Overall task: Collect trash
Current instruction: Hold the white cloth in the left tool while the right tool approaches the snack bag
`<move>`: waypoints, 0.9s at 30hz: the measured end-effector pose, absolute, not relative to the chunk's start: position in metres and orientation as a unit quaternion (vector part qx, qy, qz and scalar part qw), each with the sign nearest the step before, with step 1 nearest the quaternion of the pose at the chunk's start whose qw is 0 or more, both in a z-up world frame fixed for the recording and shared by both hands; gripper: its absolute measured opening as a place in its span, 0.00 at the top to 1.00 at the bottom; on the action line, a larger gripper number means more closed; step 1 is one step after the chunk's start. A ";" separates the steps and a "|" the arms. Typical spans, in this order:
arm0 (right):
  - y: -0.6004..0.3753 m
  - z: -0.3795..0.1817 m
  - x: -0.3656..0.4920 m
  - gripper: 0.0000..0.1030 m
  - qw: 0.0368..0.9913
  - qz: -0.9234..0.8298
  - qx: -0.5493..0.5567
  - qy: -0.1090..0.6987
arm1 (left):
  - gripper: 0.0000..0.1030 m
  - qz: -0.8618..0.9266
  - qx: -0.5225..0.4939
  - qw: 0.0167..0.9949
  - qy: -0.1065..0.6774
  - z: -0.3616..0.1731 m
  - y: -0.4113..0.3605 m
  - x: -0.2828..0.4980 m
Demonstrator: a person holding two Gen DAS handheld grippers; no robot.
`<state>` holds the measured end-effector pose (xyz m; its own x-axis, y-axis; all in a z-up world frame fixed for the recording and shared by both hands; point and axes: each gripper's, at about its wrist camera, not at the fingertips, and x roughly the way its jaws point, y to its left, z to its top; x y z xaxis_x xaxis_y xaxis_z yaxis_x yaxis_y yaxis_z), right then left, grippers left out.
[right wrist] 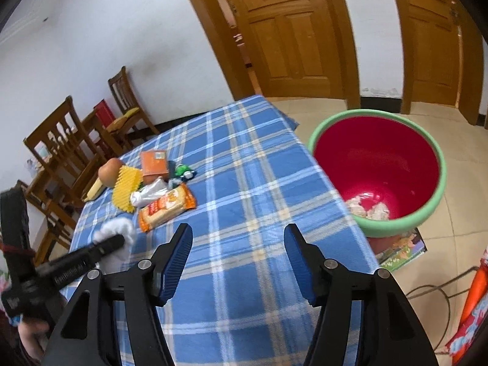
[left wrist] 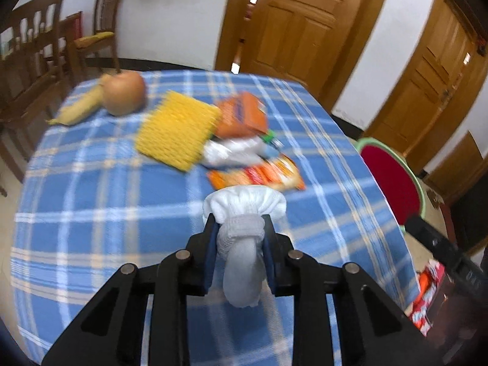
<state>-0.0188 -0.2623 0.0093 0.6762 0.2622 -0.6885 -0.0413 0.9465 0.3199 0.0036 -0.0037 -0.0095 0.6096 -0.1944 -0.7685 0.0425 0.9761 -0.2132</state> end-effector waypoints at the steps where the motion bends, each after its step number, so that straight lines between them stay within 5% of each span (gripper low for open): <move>1: -0.258 0.009 -0.016 0.37 0.904 0.088 0.138 0.394 | 0.74 -0.058 -0.088 0.895 0.433 -0.007 0.003 0.006; 27: -0.137 -0.028 0.055 0.30 0.866 0.119 0.147 0.464 | 0.74 0.030 -0.133 0.900 0.415 -0.018 0.105 0.018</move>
